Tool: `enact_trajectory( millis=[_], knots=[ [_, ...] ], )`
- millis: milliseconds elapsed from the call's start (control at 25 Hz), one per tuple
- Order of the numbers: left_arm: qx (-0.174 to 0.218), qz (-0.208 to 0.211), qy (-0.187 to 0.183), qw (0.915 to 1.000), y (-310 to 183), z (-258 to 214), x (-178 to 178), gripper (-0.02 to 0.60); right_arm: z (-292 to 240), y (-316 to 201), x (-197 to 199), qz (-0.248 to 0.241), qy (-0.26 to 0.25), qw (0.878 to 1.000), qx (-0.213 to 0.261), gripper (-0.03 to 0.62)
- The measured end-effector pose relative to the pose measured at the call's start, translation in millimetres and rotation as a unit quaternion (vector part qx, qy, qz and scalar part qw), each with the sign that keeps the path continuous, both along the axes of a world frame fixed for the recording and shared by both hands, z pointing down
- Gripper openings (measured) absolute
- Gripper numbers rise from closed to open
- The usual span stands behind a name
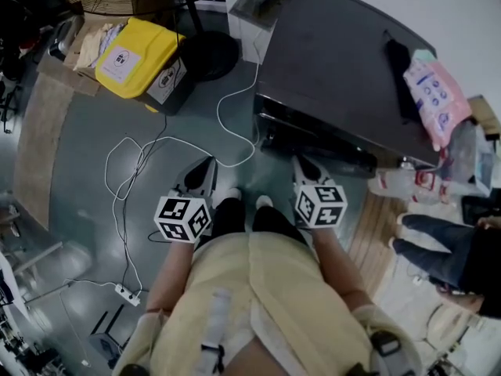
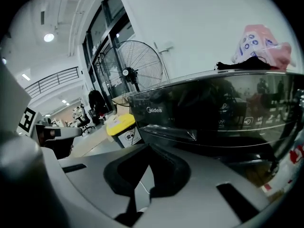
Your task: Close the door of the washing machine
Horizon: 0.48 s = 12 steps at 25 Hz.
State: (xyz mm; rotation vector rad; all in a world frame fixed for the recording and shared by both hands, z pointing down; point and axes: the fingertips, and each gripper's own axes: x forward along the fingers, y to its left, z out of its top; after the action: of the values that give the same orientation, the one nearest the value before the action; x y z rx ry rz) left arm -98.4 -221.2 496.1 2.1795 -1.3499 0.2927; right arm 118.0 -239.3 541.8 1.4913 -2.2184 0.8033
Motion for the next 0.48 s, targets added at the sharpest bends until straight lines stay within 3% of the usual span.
enact_trajectory(
  millis=[480],
  knots=[
    [-0.003,-0.017,-0.002,0.9999,7.9,-0.3,-2.1,0.003,-4.9,-1.2,6.7,-0.004,0.003,1.0,0.006,0.005]
  ],
)
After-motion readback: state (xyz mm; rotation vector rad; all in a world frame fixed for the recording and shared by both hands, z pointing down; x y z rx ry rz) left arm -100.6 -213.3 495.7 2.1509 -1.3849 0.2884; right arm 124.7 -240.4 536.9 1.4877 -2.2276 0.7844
